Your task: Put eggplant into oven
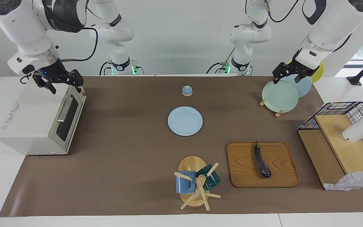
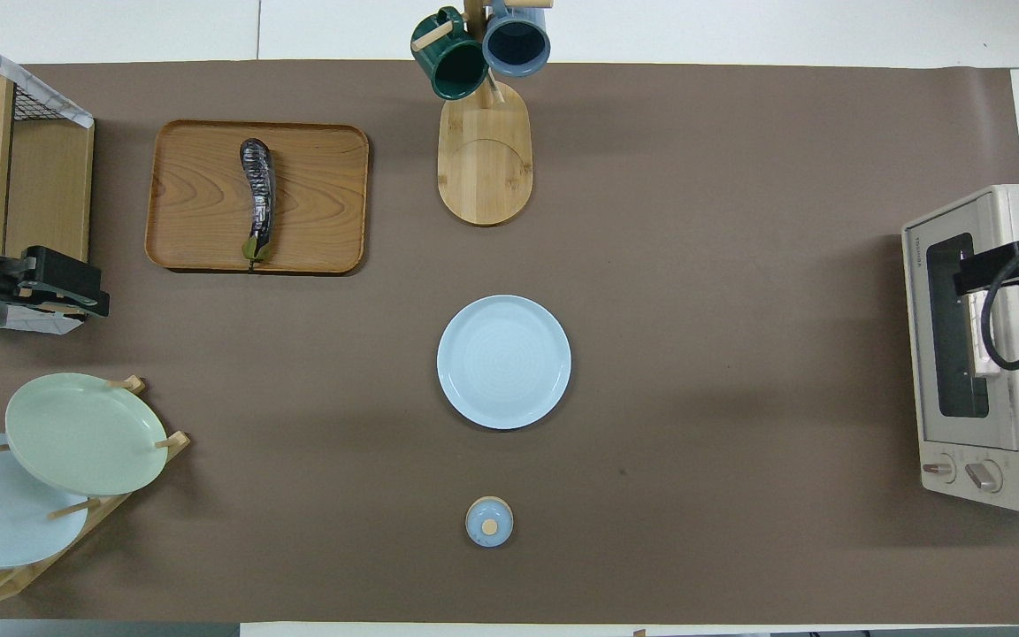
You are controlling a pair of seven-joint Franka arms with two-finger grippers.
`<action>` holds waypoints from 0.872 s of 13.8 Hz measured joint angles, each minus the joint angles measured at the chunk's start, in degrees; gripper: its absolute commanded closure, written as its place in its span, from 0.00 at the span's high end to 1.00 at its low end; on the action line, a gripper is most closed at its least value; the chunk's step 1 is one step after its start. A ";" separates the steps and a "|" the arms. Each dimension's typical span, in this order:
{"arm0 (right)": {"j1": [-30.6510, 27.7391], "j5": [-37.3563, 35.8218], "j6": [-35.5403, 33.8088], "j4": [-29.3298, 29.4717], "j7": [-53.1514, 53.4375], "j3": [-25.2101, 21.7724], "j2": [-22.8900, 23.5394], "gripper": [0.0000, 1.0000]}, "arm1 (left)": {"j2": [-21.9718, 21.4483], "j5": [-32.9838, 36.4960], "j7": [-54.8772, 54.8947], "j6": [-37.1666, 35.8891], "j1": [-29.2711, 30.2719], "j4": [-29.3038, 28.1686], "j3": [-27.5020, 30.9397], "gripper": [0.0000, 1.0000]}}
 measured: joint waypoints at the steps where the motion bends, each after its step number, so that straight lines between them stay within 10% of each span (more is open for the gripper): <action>1: 0.00 0.00 0.00 0.00 0.00 0.00 0.00 1.00 | 0.00 0.00 0.00 0.00 0.00 0.01 0.00 1.00; 9: 0.03 0.00 0.00 -0.03 0.00 0.05 0.00 1.00 | 0.00 0.00 0.00 1.47 0.00 0.14 0.00 1.00; 11: 0.04 0.00 0.00 -0.24 -1.82 0.11 -0.01 0.12 | 0.04 0.00 -0.01 4.30 0.00 0.02 0.00 1.00; 12: 0.05 0.00 0.00 -0.33 -4.15 0.13 -0.01 0.00 | 0.11 0.00 -0.01 5.68 0.00 -0.02 0.00 1.00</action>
